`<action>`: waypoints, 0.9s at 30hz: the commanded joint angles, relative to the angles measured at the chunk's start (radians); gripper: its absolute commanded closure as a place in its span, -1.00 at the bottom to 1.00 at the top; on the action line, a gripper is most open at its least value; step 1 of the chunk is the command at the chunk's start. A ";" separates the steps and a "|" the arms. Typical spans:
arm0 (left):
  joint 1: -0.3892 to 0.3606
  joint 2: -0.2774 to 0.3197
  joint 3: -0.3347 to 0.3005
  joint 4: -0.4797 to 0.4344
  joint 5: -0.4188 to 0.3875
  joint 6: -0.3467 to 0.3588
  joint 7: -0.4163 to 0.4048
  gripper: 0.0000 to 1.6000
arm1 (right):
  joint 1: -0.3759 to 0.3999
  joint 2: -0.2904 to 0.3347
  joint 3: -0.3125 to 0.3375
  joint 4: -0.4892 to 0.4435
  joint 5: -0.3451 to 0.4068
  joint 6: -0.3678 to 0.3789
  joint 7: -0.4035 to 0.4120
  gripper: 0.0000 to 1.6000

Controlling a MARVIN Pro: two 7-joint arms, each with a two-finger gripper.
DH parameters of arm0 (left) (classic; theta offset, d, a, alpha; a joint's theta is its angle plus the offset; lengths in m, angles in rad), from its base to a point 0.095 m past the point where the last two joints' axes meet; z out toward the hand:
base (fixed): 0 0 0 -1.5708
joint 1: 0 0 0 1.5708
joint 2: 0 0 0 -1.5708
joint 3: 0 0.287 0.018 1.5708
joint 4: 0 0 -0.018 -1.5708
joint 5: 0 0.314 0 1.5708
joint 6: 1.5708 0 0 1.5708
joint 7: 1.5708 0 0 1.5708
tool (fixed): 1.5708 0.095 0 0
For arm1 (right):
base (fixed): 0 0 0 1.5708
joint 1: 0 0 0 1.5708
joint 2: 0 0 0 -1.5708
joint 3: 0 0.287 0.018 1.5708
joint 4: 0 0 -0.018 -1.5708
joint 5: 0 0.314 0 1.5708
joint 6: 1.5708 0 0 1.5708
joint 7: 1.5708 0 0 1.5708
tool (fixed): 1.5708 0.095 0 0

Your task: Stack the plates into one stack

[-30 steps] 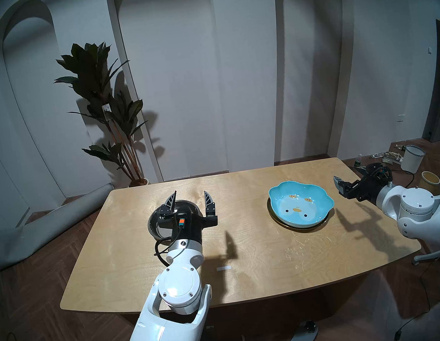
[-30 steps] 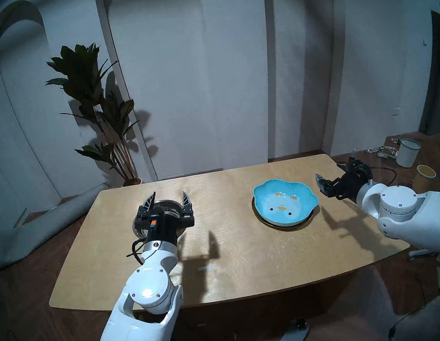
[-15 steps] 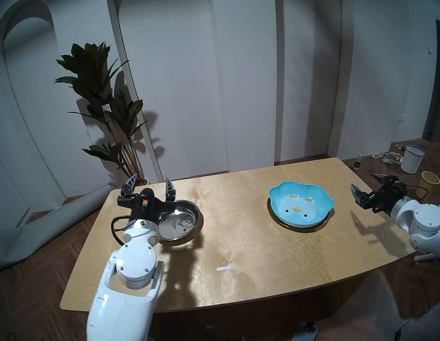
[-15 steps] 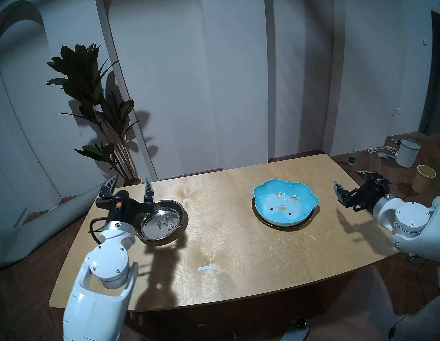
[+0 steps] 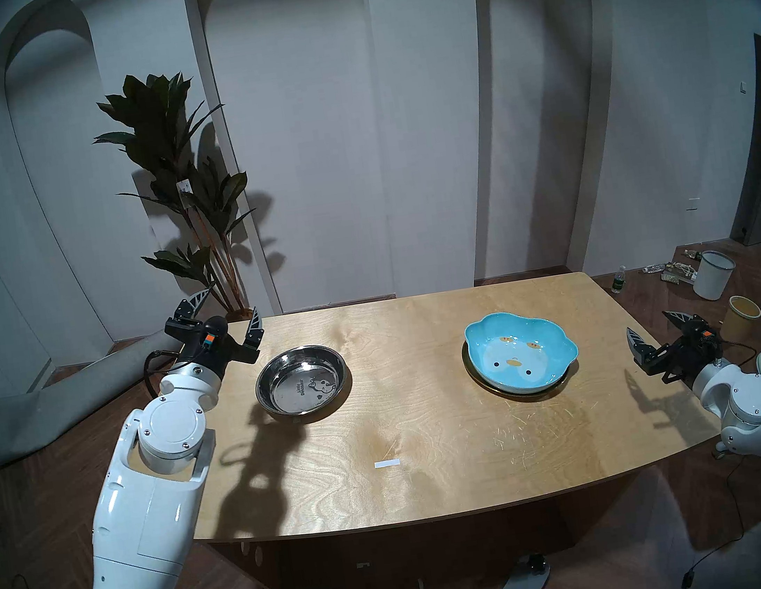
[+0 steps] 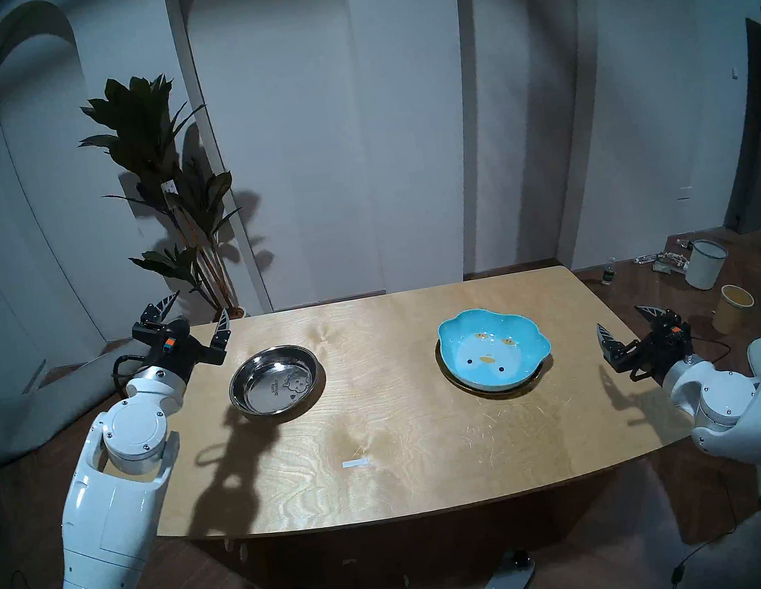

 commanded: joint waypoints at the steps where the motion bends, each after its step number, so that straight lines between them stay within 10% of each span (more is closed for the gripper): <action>1: -0.070 0.113 -0.051 0.027 0.011 -0.053 -0.098 -1.00 | -0.005 0.016 0.009 0.016 -0.008 -0.075 -0.007 -1.00; 27: -0.141 0.370 -0.003 0.200 0.091 -0.374 -0.552 -1.00 | -0.007 -0.015 0.021 0.019 -0.071 -0.321 0.006 -1.00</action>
